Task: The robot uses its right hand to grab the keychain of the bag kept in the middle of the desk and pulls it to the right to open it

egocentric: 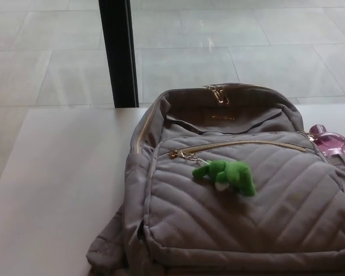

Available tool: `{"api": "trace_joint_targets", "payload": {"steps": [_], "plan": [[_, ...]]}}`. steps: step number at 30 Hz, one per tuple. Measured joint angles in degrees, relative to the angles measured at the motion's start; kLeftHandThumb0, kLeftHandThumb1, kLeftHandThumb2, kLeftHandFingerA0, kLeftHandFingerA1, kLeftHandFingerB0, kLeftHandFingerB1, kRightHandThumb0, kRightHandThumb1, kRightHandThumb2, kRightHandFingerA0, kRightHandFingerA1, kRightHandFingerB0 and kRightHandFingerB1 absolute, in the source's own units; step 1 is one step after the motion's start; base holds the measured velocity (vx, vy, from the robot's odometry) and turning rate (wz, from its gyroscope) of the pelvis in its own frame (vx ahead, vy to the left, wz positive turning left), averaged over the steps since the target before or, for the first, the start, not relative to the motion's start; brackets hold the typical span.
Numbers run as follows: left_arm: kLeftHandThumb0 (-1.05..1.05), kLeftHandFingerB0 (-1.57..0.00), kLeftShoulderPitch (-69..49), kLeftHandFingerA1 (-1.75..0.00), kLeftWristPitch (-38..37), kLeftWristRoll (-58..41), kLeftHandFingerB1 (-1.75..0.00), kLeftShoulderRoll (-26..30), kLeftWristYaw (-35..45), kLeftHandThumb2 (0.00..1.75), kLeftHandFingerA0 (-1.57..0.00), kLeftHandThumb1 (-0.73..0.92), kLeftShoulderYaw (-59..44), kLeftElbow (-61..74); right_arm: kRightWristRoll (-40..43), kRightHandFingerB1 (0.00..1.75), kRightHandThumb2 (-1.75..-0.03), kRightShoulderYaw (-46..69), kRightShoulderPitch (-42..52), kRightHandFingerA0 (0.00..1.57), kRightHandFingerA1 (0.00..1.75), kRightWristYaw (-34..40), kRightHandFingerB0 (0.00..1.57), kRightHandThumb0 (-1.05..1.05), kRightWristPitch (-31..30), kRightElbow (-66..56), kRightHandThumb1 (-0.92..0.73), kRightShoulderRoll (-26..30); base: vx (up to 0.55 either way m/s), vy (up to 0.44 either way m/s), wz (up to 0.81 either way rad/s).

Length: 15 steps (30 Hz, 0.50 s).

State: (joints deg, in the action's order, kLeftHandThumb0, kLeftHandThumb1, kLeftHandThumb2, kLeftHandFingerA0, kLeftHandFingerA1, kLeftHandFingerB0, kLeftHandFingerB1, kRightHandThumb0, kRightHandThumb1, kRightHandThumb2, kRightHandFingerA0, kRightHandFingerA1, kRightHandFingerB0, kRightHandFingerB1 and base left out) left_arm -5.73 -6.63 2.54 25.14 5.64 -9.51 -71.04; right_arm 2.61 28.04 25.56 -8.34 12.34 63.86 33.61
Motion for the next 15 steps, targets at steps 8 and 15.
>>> {"api": "trace_joint_targets", "payload": {"steps": [8, 15], "plan": [[-0.65, -0.49, 0.4, -0.58, -0.8, -1.2, -0.42, 0.0, 3.6, 0.6, -0.67, 0.67, -2.2, -1.5, 3.7, 0.36, -0.74, 4.0, -6.9, 0.69, 0.65, -2.5, 0.24, -0.9, 0.1, -9.0, -0.54, 2.7, 0.0, 0.0, 0.0], [-0.62, -0.52, 0.8, -0.58, -1.0, -1.2, -0.42, -0.2, 5.0, 0.61, -0.62, 0.69, -2.2, -1.3, 4.8, 0.32, -0.58, 4.7, -13.7, 0.84, 0.61, -2.7, 0.36, -0.7, -2.0, -24.0, -0.56, 3.0, 0.0, 0.0, 0.0]]}}
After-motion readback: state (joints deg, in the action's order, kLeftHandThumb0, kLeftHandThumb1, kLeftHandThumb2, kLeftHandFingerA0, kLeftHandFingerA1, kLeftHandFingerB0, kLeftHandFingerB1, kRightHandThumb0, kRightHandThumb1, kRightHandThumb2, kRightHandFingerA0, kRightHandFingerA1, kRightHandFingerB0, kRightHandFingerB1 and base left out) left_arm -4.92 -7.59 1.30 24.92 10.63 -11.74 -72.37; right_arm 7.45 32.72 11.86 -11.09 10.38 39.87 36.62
